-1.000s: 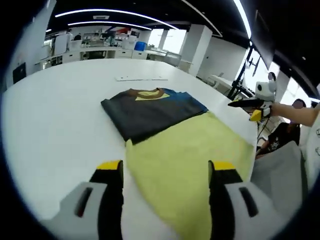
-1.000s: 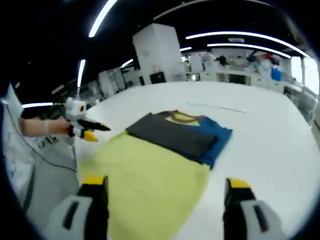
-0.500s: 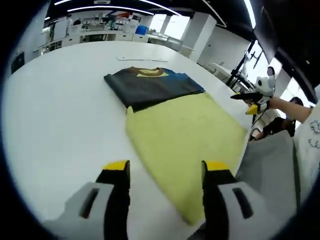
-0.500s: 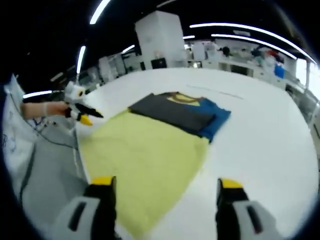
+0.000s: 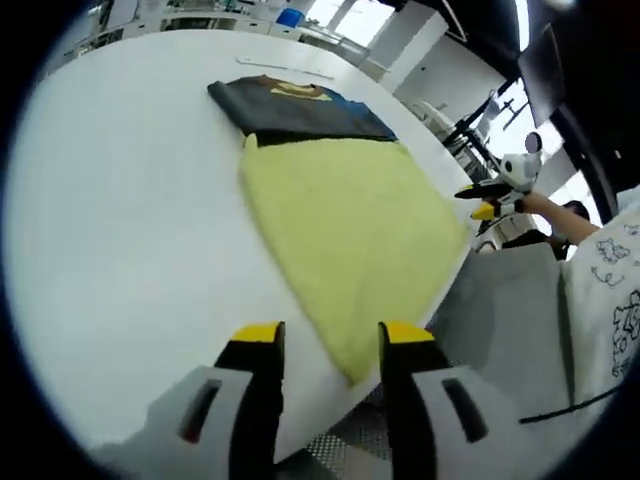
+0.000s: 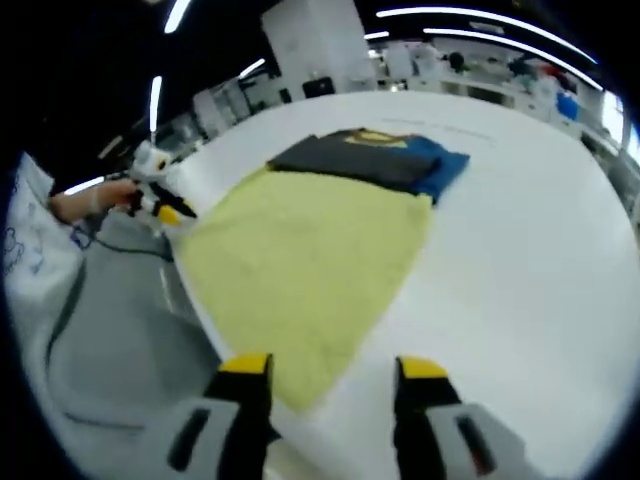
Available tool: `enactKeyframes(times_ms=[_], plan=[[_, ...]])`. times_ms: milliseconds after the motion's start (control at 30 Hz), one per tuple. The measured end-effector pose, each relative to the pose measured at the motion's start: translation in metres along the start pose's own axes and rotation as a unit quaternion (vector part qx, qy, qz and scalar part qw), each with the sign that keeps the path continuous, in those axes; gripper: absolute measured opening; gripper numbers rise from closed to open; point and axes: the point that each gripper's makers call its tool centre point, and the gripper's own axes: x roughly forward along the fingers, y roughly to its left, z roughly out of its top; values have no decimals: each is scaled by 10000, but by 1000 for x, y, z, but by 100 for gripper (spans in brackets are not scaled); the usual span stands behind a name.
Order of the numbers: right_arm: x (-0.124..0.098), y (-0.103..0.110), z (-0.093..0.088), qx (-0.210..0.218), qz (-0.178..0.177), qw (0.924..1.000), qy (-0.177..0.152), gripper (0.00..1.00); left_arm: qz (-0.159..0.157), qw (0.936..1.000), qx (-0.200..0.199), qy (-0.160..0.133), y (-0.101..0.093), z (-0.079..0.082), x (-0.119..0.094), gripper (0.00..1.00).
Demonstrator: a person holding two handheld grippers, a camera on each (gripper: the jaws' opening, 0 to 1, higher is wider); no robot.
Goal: Fold the garment on the visible template until the final outline fits inside the template.
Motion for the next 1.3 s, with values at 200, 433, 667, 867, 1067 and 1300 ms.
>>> enactKeyframes(times_ms=[200, 433, 667, 867, 1067, 1300], plan=[[0, 12, -13, 143, 113, 9998, 89, 36, -73, 9998, -21, 208, -2, -15, 0, 27], [0, 15, -23, 346, 209, 9991, 137, 23, -172, 9988, -302, 337, -9, -27, -2, 19], [6, 17, -23, 642, 374, 9972, 88, 7, -238, 9979, -469, 365, -12, -31, 2, 10], [11, 23, -22, 719, 456, 9963, 107, 0, -83, 9989, -189, 416, -8, -35, 4, 0], [0, 28, -16, 1088, 727, 9914, -38, 0, -156, 9989, -275, 355, -11, -32, -4, 0], [-16, 37, -8, 1523, 1084, 9820, -284, 0, -324, 9984, -350, 311, -22, -30, -14, 0]])
